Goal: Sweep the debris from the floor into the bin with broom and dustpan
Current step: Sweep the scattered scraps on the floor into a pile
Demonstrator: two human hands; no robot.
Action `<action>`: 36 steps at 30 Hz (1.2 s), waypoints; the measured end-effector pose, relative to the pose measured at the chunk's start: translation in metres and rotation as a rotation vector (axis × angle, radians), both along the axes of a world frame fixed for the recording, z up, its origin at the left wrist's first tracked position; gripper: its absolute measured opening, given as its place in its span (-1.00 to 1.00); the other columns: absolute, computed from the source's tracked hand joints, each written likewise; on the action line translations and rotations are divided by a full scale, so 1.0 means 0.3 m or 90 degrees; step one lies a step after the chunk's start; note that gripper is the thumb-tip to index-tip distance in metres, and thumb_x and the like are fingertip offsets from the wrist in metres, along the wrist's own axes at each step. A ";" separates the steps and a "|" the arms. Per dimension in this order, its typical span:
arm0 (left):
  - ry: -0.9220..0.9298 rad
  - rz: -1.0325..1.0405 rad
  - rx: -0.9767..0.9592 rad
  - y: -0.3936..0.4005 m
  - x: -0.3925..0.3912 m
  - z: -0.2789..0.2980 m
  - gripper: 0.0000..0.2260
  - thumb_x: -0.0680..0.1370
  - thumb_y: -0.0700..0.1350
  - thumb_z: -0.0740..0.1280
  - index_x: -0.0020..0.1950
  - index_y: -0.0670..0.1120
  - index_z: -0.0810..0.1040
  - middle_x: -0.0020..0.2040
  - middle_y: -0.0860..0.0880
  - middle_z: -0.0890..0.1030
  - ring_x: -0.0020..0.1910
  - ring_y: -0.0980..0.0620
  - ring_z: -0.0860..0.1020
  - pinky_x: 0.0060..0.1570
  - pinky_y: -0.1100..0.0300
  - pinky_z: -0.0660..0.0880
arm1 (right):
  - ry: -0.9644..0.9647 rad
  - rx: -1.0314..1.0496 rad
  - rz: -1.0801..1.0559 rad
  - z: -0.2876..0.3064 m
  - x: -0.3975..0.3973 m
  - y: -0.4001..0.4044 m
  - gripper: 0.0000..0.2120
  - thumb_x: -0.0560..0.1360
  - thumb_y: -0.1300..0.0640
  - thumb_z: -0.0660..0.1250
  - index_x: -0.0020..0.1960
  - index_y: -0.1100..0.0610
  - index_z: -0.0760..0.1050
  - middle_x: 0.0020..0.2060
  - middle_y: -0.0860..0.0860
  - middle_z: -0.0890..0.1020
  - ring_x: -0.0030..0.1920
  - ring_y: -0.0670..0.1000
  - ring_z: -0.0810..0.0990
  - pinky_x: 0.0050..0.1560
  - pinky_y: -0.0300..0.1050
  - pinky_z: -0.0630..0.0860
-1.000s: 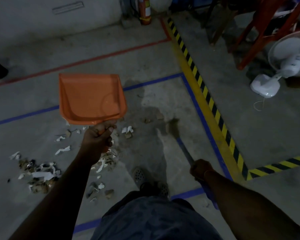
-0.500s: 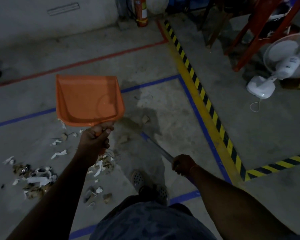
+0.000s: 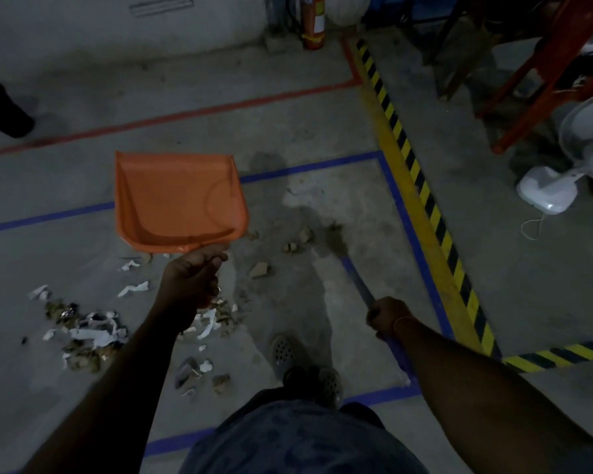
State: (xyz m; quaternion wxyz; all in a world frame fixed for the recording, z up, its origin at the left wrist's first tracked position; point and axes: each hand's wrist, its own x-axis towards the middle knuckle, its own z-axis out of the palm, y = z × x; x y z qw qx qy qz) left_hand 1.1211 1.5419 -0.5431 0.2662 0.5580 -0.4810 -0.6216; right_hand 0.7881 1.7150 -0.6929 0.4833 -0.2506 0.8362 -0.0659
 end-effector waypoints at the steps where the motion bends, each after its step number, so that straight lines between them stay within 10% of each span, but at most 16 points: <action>1: 0.001 0.003 -0.003 -0.012 0.011 -0.005 -0.84 0.66 -0.20 0.28 0.14 -0.11 0.64 -0.48 0.06 0.42 -0.57 0.14 0.37 -0.55 0.37 0.23 | -0.017 0.012 0.038 -0.001 0.027 -0.021 -0.80 0.43 0.16 0.42 -0.03 0.28 0.63 -0.26 0.21 0.67 -0.33 0.18 0.68 -0.36 -0.01 0.64; 8: 0.045 0.011 0.001 -0.098 0.014 -0.010 -0.84 0.66 -0.24 0.26 0.12 -0.15 0.63 -0.47 0.03 0.40 -0.56 0.11 0.31 -0.56 0.35 0.24 | -0.130 0.029 0.213 0.047 0.180 -0.161 -0.84 0.38 0.23 0.46 -0.36 0.07 0.63 -0.34 0.16 0.66 -0.31 0.14 0.66 -0.34 -0.06 0.57; 23: 0.078 0.043 -0.035 -0.200 -0.024 0.005 -0.79 0.65 -0.25 0.28 0.25 -0.21 0.60 -0.19 -0.11 0.57 -0.51 0.14 0.35 -0.53 0.31 0.30 | 0.021 -0.067 0.060 0.109 0.001 -0.181 -0.82 0.45 0.26 0.39 -0.31 0.12 0.61 -0.43 0.14 0.61 -0.41 0.11 0.61 -0.47 -0.15 0.54; 28: 0.081 0.063 -0.037 -0.184 -0.002 0.007 -0.83 0.65 -0.23 0.29 0.18 -0.16 0.64 -0.44 -0.07 0.35 -0.54 0.08 0.24 -0.51 0.29 0.15 | 0.041 -0.048 0.017 0.098 -0.027 -0.215 -0.85 0.48 0.27 0.38 -0.26 0.18 0.61 -0.31 0.18 0.64 -0.38 0.15 0.62 -0.47 -0.16 0.52; 36: 0.081 0.112 -0.027 -0.134 0.080 0.021 -0.84 0.65 -0.25 0.26 0.17 -0.18 0.60 -0.53 0.05 0.31 -0.61 0.13 0.25 -0.55 0.36 0.20 | -0.064 0.043 0.258 0.054 0.112 -0.308 -0.72 0.43 0.12 0.42 0.03 0.30 0.64 -0.15 0.22 0.68 -0.25 0.16 0.69 -0.25 -0.03 0.65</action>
